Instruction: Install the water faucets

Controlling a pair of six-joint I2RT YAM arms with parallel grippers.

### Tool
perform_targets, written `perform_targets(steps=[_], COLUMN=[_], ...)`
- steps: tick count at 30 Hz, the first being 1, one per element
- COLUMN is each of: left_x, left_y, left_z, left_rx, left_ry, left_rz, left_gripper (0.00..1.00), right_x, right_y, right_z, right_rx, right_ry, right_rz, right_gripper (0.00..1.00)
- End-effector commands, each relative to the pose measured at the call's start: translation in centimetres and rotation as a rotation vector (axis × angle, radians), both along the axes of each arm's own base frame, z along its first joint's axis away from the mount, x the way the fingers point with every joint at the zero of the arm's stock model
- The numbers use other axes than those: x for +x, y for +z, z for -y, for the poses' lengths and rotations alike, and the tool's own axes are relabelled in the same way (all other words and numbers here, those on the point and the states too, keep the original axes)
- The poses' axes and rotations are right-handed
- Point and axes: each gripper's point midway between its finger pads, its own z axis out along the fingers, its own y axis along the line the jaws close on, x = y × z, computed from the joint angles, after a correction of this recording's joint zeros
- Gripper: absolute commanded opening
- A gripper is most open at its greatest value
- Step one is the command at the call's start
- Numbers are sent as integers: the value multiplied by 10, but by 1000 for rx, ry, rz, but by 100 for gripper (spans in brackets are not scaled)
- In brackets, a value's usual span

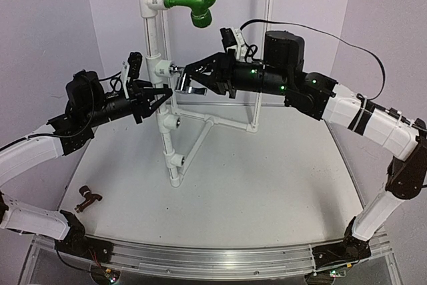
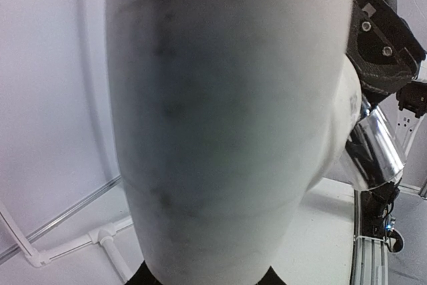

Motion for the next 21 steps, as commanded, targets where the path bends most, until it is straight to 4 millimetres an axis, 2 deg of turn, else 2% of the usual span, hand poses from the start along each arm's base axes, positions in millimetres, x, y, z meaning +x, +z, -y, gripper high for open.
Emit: perform_targets(steps=[1,4,7,11,13,19,21], left_x=[-9,-4,3,7,8,7,6], left_y=[-61,-62,-61,-62,-63,-61,-59], left_z=[20,16,11,4,2,-6,-8], left_rx=[111,111,103,92,88,75,71], left_ry=[-78,-36,19,65,82,116,120], left_rz=[-268,-266,-269,-284,-290,-282,-278], left_gripper=[0,0,0,0,0,0,0], right_x=[-10,-8,-7,-5,-5,-6,-6], right_y=[12,5,7,11,11,11,10], right_z=[-20,-23,-25,-20,-18,-9,-4], right_rx=[147,178,220,271,275,286,285], right_ry=[77,83,88,78,73,52,32], right_rz=[-390,-596,-690,-718,-706,-641,-601], right_gripper=[0,0,0,0,4,37,53])
